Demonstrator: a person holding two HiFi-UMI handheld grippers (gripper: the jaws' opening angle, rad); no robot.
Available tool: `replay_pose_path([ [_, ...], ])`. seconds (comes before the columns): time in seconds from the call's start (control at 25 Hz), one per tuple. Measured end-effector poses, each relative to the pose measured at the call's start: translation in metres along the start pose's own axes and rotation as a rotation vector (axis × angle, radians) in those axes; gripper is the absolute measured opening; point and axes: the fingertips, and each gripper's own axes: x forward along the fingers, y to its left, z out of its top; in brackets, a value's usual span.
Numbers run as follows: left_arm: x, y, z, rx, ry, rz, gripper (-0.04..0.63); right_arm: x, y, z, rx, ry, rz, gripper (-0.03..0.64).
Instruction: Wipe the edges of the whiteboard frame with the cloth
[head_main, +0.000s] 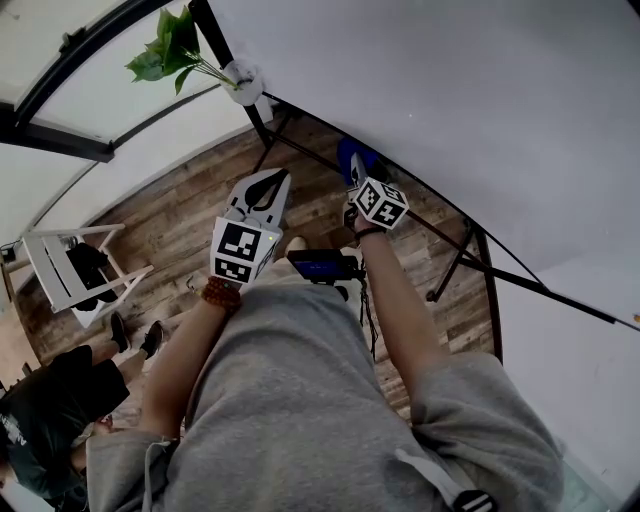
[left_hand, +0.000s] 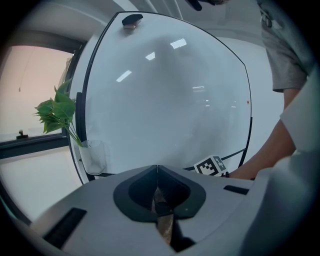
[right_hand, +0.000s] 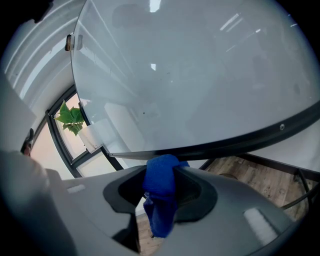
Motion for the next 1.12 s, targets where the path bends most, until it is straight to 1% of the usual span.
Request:
replay_pose_path([
  [0.44, -0.012, 0.013, -0.007, -0.017, 0.019, 0.051, 0.011, 0.018, 0.021, -0.004, 0.006, 0.012, 0.036, 0.158],
  [0.64, -0.017, 0.018, -0.012, -0.022, 0.021, 0.068, 0.011, 0.024, 0.029, -0.003, 0.071, -0.001, 0.044, 0.158],
  [0.92, -0.026, 0.030, -0.016, -0.041, 0.015, 0.112, 0.011, 0.038, 0.043, -0.006, 0.063, 0.005, 0.073, 0.158],
  [1.12, -0.030, 0.037, -0.027, -0.045, 0.042, 0.135, 0.011, 0.051, 0.055, -0.008, 0.068, 0.012, 0.098, 0.158],
])
